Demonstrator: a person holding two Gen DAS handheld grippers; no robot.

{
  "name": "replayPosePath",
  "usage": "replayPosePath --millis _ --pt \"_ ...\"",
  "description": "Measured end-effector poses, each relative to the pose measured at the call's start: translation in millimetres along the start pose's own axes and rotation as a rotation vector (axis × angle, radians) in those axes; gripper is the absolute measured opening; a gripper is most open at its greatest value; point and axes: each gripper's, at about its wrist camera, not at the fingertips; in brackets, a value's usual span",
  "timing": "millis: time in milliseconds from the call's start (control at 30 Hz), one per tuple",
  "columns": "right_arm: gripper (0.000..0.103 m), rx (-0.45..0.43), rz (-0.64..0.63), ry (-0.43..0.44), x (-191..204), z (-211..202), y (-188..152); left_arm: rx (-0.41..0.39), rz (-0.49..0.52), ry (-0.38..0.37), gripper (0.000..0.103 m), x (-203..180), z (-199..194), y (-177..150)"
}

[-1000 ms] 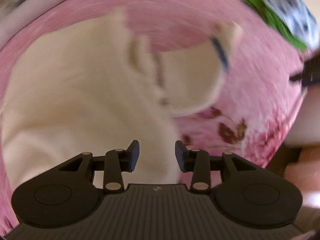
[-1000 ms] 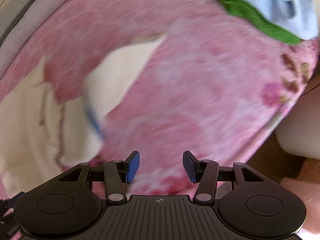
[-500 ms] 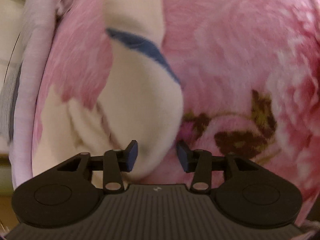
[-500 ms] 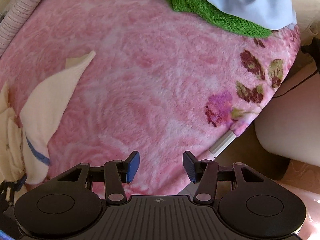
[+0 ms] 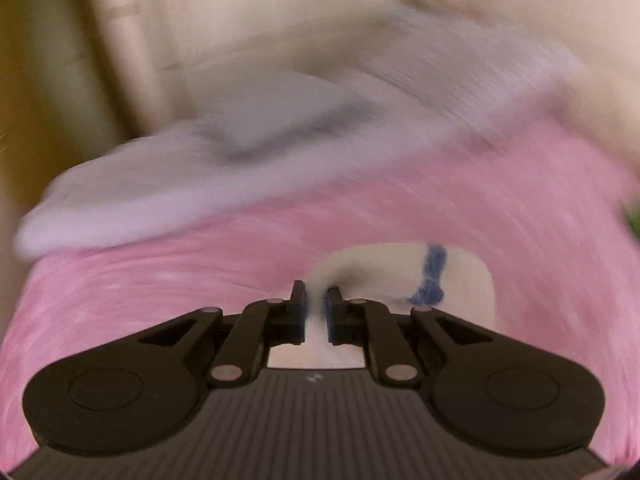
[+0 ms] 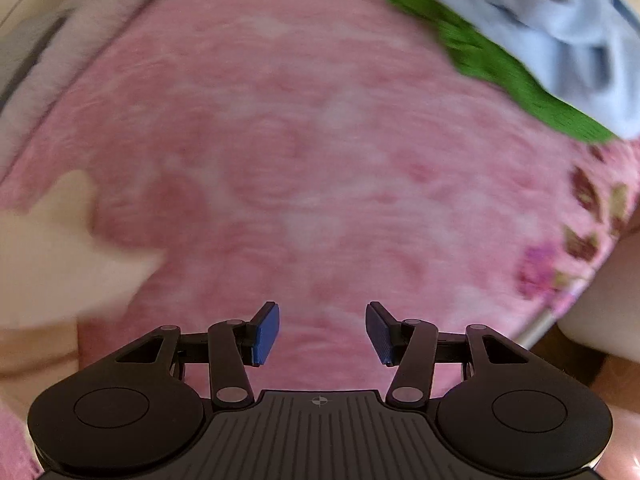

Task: Fold clothes

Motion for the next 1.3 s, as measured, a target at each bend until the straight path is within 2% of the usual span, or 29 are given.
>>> replayPosePath --millis 67,133,200,300,333,400,433,567,667,733,800,867,900,933,1100,1200,1233,1267,1300 --pt "0.052 -0.008 -0.019 0.02 31 0 -2 -0.048 -0.098 0.117 0.009 83 -9 20" --pt "0.052 -0.013 -0.032 0.038 64 0 -11 -0.077 -0.196 0.258 0.009 167 -20 24" --pt "0.052 -0.007 -0.047 0.056 99 2 -27 -0.054 -0.301 0.369 0.011 240 -18 15" --pt "0.052 0.011 -0.095 0.08 151 8 -53 0.118 -0.469 0.544 0.016 352 10 -27" --pt "0.052 0.019 -0.114 0.084 172 11 -63 0.178 -0.51 0.575 0.016 379 19 -46" --pt "0.052 0.034 -0.142 0.097 203 17 -82 0.299 -0.528 0.652 0.016 410 34 -86" --pt "0.052 0.046 -0.158 0.105 219 21 -93 0.336 -0.533 0.661 0.016 418 37 -102" --pt "0.052 0.093 -0.213 0.116 270 43 -128 0.472 -0.586 0.522 0.021 411 47 -181" --pt "0.052 0.137 -0.237 0.134 297 67 -149 0.556 -0.721 0.381 0.023 409 60 -227" --pt "0.052 0.158 -0.227 0.177 311 83 -158 0.569 -0.832 0.278 0.023 395 64 -254" --pt "0.052 0.162 -0.168 0.256 319 98 -161 0.566 -0.903 0.22 0.023 383 62 -271" --pt "0.057 0.153 -0.053 0.348 320 115 -157 0.553 -0.962 0.173 0.023 369 56 -285" --pt "0.066 0.142 0.015 0.394 319 124 -154 0.544 -0.972 0.164 0.023 366 56 -288" --pt "0.07 0.129 0.076 0.422 318 132 -149 0.536 -0.981 0.157 0.024 363 56 -291" --pt "0.07 0.061 0.378 0.486 302 180 -121 0.464 -1.008 0.154 0.026 368 66 -303" --pt "0.07 0.05 0.492 0.505 298 207 -110 0.454 -1.022 0.16 0.026 371 77 -305" --pt "0.038 0.041 0.479 0.504 300 207 -105 0.452 -1.026 0.164 0.026 372 79 -306" --pt "0.001 0.029 0.398 0.469 306 204 -97 0.45 -1.03 0.165 0.026 371 80 -305" --pt "0.004 0.0 0.315 0.451 309 198 -88 0.447 -1.036 0.16 0.026 371 82 -304"
Point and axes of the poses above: each gripper's, at about its wrist camera, not at the fingertips, and z roughly the way its jaws point, x to its left, y to its top, and after that the axes turned 1 degree about x, right-handed
